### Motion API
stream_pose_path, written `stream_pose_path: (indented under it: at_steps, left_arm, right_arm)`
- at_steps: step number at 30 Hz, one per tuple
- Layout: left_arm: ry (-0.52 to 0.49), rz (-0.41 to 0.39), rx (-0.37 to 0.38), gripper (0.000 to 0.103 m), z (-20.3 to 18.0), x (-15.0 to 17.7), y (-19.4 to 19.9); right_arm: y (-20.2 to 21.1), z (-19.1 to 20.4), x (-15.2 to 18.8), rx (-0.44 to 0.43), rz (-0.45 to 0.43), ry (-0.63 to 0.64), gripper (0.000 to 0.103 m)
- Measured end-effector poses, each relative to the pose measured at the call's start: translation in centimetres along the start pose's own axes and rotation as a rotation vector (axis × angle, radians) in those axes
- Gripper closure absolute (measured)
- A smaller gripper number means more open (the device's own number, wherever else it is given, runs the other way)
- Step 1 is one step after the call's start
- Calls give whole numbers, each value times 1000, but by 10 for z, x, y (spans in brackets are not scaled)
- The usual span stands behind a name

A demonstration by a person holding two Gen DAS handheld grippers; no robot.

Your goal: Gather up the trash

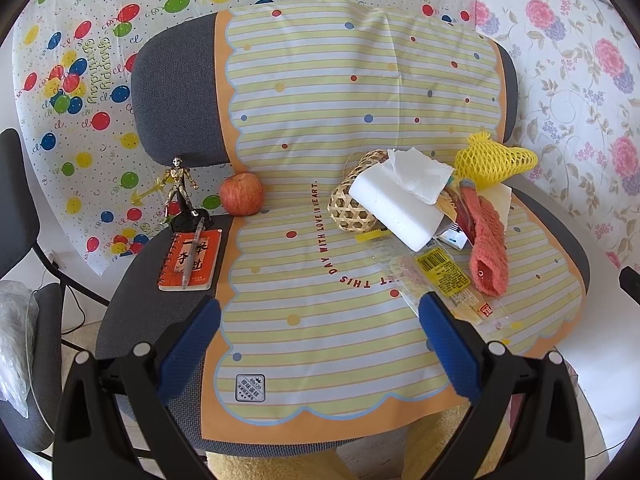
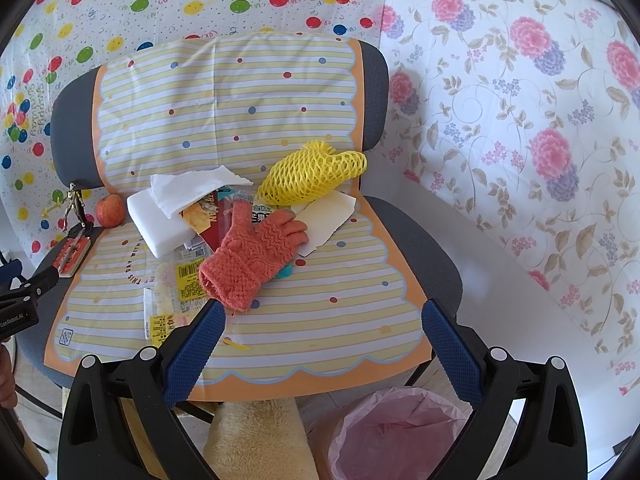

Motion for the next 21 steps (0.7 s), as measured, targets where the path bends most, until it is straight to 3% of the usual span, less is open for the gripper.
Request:
stream_pose_path:
  at_steps: [21]
  left_arm:
    - [-2, 3, -1, 7, 1, 0, 0]
  right_arm:
    - [-1, -1, 0, -1, 3, -1, 6]
Point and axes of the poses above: each gripper's, at about its wrist camera, not at the fingertips, and y roughly against the way its jaws point, z to its left, x to its underside, the point moved 1 cm from there along -y, roughly the way its jaws point
